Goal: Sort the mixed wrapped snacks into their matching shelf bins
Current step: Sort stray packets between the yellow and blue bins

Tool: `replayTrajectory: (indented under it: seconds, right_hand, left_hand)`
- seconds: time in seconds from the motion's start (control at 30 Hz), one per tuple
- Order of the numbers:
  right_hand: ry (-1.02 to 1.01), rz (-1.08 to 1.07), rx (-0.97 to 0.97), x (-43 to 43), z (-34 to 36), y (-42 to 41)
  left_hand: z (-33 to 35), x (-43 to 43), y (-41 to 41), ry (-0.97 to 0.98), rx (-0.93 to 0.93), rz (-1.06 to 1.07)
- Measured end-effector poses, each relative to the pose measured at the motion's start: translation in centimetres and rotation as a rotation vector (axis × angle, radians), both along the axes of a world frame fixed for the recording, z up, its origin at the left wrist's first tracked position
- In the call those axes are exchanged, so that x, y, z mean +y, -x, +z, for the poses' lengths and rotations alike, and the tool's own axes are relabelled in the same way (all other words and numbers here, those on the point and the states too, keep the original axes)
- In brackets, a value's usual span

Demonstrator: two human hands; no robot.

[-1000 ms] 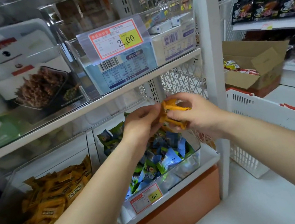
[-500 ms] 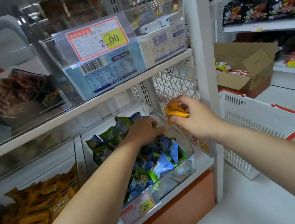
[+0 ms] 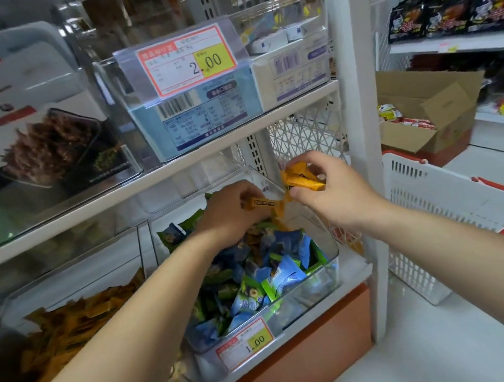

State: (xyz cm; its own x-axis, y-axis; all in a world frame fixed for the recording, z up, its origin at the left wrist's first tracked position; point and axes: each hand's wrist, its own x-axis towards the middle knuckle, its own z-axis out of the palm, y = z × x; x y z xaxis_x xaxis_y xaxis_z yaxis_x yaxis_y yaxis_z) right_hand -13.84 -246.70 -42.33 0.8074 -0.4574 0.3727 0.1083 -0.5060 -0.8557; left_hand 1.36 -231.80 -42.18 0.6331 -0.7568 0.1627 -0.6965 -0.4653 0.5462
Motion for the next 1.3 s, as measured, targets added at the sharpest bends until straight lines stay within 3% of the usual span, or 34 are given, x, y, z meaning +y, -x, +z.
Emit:
replayTrajectory:
  seconds: [0.13, 0.23, 0.4, 0.6, 0.7, 0.8, 0.9, 1.1, 1.3]
  right_hand:
    - [-0.277, 0.191, -0.065, 4.0, 2.0, -0.9]
    - [-0.294, 0.288, 0.004, 7.8, 1.8, -2.5]
    - [-0.096, 0.407, 0.012, 16.1, 1.4, -6.5]
    - [0.195, 0.406, -0.02, 23.9, 0.2, -11.5]
    - [0.355, 0.431, 0.165, 25.6, -0.6, -13.5]
    - [0.516, 0.413, 0.297, 25.3, -0.9, -14.3]
    - [0.537, 0.361, 0.227, 23.2, -0.2, -13.1]
    - [0.57, 0.295, 0.132, 15.3, 1.7, -8.0]
    - [0.527, -0.031, 0.201, 4.9, 1.4, -3.9]
  left_hand:
    - [2.9, 6.9, 2.6, 0.198, 0.018, 0.048]
    - [3.0, 12.5, 3.3, 0.254, 0.069, 0.139]
    - [1.1, 21.7, 2.1, 0.301, 0.078, 0.478]
    - [-1.1, 26.8, -0.4, 0.2, 0.027, 0.581]
    - [-1.3, 28.0, -1.0, 0.235, 0.089, 0.629]
    - [-1.1, 28.9, -1.3, 0.202, 0.018, 0.66]
    - [-0.3, 28.9, -0.6, 0.217, -0.018, 0.608]
    - [0.9, 24.5, 3.7, 0.205, -0.045, 0.255]
    - [2.0, 17.1, 6.3, 0.124, -0.094, -0.005]
